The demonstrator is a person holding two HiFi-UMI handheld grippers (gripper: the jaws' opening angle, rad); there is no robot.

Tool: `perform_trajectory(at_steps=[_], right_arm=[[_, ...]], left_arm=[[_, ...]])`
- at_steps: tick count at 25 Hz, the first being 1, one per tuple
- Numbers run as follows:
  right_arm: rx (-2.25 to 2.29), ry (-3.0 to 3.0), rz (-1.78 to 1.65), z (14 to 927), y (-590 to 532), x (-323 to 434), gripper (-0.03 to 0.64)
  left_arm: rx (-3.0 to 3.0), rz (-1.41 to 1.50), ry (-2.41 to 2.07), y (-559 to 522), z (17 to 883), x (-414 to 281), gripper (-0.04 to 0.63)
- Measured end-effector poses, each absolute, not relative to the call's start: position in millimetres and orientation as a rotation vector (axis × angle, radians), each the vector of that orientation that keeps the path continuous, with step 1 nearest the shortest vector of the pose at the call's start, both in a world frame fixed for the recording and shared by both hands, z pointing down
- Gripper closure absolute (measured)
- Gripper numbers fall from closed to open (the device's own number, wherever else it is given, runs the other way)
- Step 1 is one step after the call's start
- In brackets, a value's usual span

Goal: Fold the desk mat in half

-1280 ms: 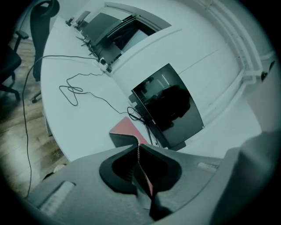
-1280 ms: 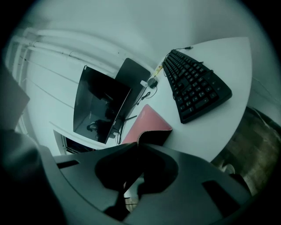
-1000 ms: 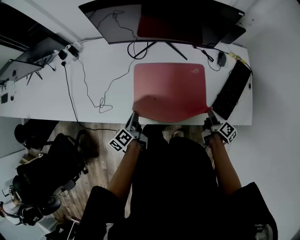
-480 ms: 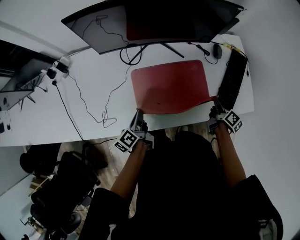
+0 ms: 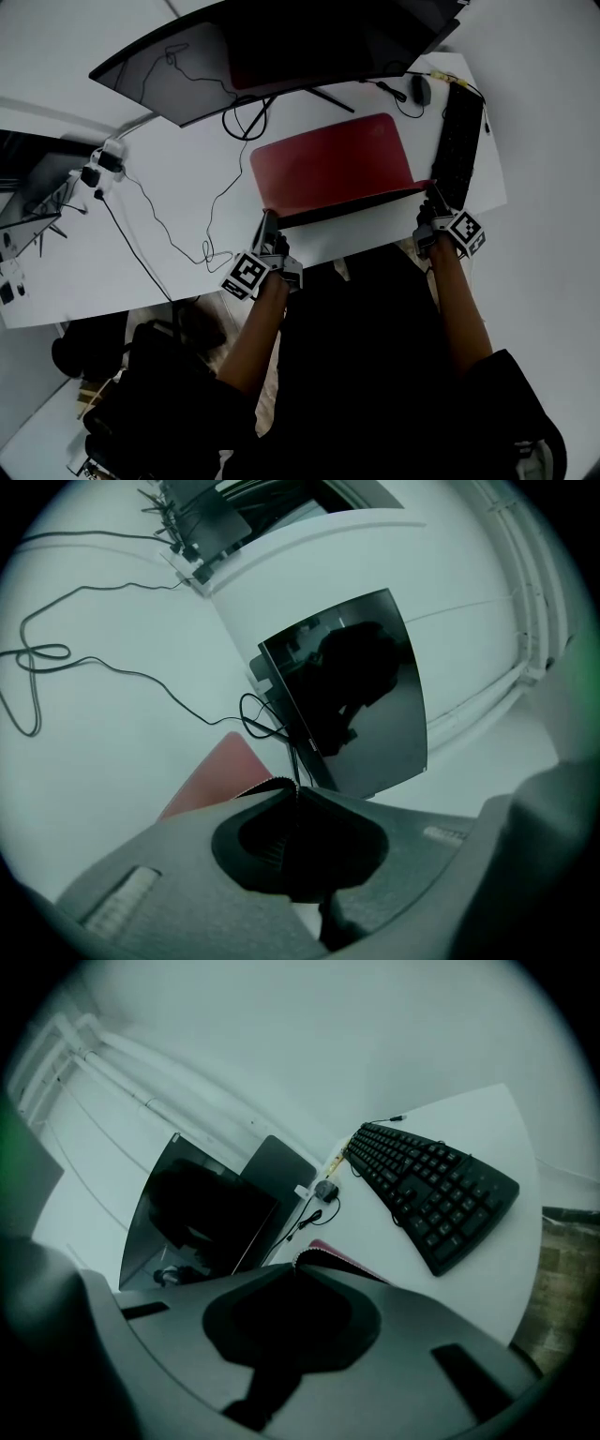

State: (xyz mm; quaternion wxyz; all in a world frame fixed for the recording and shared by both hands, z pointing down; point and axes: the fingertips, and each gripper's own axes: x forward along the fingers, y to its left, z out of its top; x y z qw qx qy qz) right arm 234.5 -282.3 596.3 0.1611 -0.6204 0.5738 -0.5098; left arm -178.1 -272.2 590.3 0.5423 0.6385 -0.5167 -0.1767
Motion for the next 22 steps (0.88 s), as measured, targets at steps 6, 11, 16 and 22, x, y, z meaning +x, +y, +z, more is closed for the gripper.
perform_trajectory(at_steps=[6, 11, 16, 22], right_arm=[[-1.699, 1.659, -1.498, 604.9, -313.7, 233.4, 0.601], [-1.644, 1.732, -1.486, 599.2, -345.5, 226.4, 0.601], [-1.624, 1.761, -1.530, 611.8, -370.9, 225.2, 0.601], [-1.608, 1.763, -1.599, 629.5, -397.8, 223.5, 0.600]], left_arm=[[1.470, -0.429, -1.306, -291.3, 594.9, -179.4, 0.565], [1.462, -0.414, -1.363, -311.2, 594.1, -185.5, 0.565], [1.438, -0.409, -1.416, -328.7, 601.5, -185.0, 0.565], [1.429, -0.382, -1.481, -355.5, 611.5, -186.3, 0.565]])
